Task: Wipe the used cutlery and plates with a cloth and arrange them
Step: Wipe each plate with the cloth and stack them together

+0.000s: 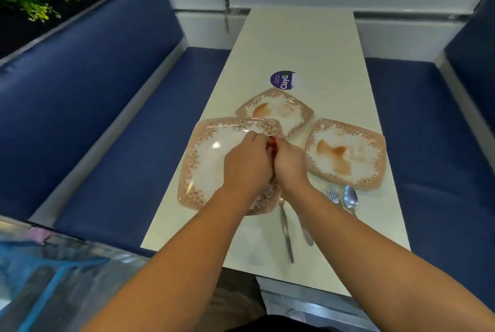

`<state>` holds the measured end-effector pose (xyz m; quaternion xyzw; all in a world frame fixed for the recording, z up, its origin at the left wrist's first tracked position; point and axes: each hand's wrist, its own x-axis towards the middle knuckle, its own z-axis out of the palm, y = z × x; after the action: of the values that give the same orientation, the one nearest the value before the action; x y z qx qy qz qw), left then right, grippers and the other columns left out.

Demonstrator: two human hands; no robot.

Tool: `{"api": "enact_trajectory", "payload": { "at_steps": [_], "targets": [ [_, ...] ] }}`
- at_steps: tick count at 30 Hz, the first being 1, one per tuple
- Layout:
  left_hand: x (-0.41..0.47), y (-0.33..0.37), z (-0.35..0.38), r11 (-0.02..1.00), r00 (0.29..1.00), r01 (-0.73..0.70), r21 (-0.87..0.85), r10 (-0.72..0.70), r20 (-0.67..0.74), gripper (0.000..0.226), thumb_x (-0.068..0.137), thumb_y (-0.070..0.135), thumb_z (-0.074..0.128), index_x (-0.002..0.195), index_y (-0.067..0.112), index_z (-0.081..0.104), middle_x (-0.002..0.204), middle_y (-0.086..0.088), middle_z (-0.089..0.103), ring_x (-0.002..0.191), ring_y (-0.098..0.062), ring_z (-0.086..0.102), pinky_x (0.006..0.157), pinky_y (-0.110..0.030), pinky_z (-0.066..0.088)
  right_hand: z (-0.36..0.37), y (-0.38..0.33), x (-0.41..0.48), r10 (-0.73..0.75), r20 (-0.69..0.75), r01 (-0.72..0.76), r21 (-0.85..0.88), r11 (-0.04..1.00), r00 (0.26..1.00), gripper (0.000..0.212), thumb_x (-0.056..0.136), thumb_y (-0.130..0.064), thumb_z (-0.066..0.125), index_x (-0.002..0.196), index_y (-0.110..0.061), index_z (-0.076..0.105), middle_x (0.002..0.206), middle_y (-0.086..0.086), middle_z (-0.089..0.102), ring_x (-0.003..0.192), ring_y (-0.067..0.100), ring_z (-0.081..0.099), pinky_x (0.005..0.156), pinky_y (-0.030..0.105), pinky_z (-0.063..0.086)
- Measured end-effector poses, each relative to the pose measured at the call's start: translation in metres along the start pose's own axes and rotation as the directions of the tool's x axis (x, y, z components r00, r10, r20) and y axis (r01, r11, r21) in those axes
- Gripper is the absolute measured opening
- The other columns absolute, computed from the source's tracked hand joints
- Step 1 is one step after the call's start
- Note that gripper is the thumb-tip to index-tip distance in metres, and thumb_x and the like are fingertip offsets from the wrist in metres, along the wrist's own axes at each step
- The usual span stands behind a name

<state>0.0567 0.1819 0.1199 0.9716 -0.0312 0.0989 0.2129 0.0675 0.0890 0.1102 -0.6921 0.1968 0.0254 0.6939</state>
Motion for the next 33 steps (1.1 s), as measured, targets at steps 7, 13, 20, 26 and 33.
{"api": "enact_trajectory", "payload": {
  "at_steps": [7,13,20,26,33],
  "targets": [
    [0.018,-0.045,-0.016,0.987,0.991,0.134,-0.091,-0.136,-0.007,0.023,0.100,0.029,0.052,0.118,0.023,0.066,0.116,0.005,0.062,0.096,-0.018,0.062,0.080,-0.038,0.054,0.029,0.040,-0.010,0.030,0.080,-0.021,-0.111,0.994,0.996,0.042,0.105,-0.036,0.039,0.071,-0.015,0.051,0.062,-0.002,0.047,0.058,0.015,0.043,0.053,0.023,0.038],
    [0.006,-0.108,-0.047,0.924,0.923,0.327,-0.197,-0.357,-0.145,0.025,0.101,0.032,0.052,0.120,0.022,0.065,0.117,0.007,0.062,0.095,-0.012,0.056,0.079,-0.031,0.049,0.041,0.060,-0.008,0.065,0.068,-0.056,-0.131,0.990,0.996,0.041,0.106,-0.038,0.034,0.076,-0.017,0.053,0.071,-0.004,0.052,0.071,0.016,0.050,0.070,0.031,0.040],
    [-0.024,-0.170,-0.063,0.858,0.851,0.468,-0.210,-0.502,-0.156,0.023,0.099,0.034,0.053,0.115,0.023,0.066,0.113,0.007,0.065,0.098,-0.011,0.058,0.080,-0.027,0.045,0.061,0.088,0.000,0.028,0.062,-0.012,-0.243,0.970,0.998,0.047,0.107,-0.032,0.033,0.061,-0.020,0.038,0.062,-0.003,0.042,0.059,0.015,0.039,0.063,0.032,0.033],
    [-0.043,-0.182,-0.061,0.846,0.838,0.484,-0.222,-0.521,-0.160,0.023,0.101,0.036,0.052,0.116,0.023,0.065,0.113,0.006,0.065,0.098,-0.010,0.058,0.082,-0.028,0.046,0.073,0.103,0.005,0.019,0.028,-0.009,-0.317,0.949,0.999,0.046,0.107,-0.032,0.032,0.065,-0.016,0.043,0.066,0.000,0.049,0.062,0.015,0.045,0.060,0.031,0.034],
    [-0.047,-0.175,-0.056,0.849,0.841,0.480,-0.219,-0.517,-0.160,0.027,0.102,0.038,0.050,0.120,0.022,0.062,0.114,0.007,0.062,0.097,-0.011,0.056,0.085,-0.031,0.050,0.069,0.098,0.010,-0.068,0.026,0.071,-0.578,0.813,0.997,0.024,0.100,-0.014,0.039,0.082,-0.005,0.053,0.072,0.002,0.053,0.071,0.024,0.053,0.063,0.030,0.035]
  ]
}}
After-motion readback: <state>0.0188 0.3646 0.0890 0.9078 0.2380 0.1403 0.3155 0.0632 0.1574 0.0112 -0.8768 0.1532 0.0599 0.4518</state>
